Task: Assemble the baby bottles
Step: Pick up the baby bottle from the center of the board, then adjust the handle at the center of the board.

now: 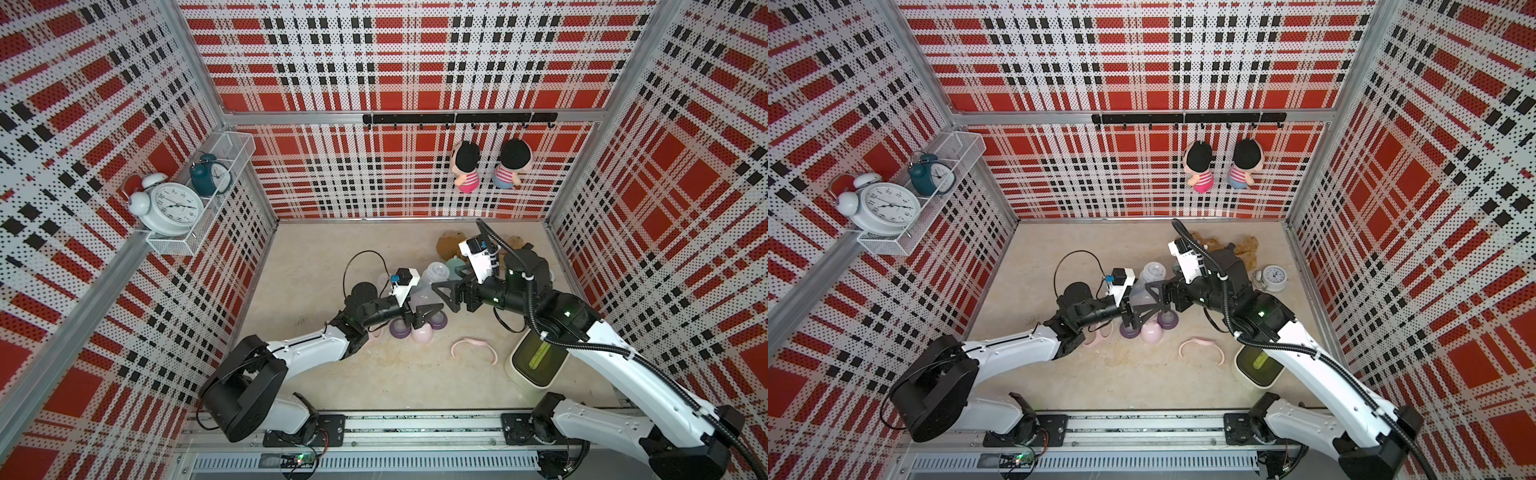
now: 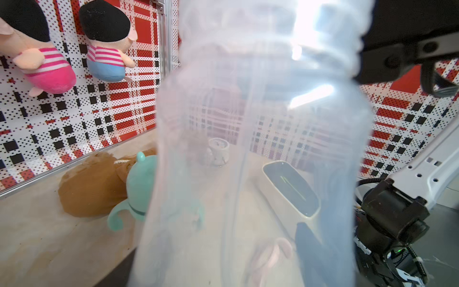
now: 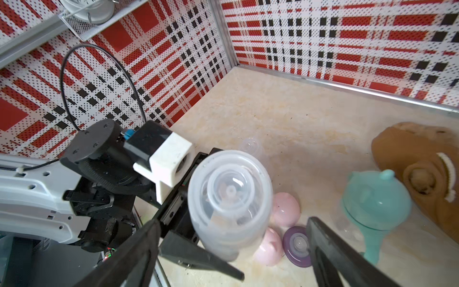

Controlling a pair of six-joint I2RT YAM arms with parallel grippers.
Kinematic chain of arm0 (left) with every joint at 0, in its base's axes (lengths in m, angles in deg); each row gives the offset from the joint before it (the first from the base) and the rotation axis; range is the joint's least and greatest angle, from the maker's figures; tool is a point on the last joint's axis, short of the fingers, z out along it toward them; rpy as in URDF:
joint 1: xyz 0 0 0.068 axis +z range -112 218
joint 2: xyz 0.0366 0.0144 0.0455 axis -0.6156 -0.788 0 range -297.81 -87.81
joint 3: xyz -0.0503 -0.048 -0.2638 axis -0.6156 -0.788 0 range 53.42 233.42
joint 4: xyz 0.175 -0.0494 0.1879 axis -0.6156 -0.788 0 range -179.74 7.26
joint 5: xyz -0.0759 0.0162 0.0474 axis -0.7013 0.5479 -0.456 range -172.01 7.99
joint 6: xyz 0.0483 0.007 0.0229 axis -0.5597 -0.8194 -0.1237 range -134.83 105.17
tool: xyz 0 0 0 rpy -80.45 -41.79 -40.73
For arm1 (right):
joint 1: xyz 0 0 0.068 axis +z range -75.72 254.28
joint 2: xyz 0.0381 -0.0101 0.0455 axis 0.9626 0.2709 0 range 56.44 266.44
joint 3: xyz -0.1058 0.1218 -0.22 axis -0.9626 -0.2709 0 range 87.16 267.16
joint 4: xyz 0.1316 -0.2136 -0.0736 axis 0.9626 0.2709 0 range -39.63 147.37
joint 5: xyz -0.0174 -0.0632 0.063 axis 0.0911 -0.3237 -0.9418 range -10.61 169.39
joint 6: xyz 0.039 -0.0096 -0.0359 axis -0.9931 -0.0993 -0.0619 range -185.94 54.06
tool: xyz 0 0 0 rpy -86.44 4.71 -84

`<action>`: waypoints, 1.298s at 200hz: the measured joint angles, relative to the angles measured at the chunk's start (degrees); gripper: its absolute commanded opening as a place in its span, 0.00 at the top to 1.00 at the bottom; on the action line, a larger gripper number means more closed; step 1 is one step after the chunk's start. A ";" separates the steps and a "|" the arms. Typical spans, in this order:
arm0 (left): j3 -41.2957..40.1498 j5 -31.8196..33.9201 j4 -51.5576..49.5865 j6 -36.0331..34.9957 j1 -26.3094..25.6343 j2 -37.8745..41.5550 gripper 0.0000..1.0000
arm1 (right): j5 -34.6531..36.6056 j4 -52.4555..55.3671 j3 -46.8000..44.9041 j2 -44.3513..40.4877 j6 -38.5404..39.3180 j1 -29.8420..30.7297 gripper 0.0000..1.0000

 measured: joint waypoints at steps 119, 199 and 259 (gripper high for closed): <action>-3.39 0.98 -1.42 0.72 1.86 7.48 0.90 | 15.43 12.26 -16.85 -3.23 -6.47 -0.02 0.15; -3.98 1.97 -1.92 0.72 1.95 7.82 0.90 | 21.07 14.51 -20.76 10.14 -13.81 5.97 0.19; -4.44 2.01 -2.01 0.74 1.95 7.93 0.90 | 25.38 12.04 -23.93 15.80 -16.59 7.72 0.22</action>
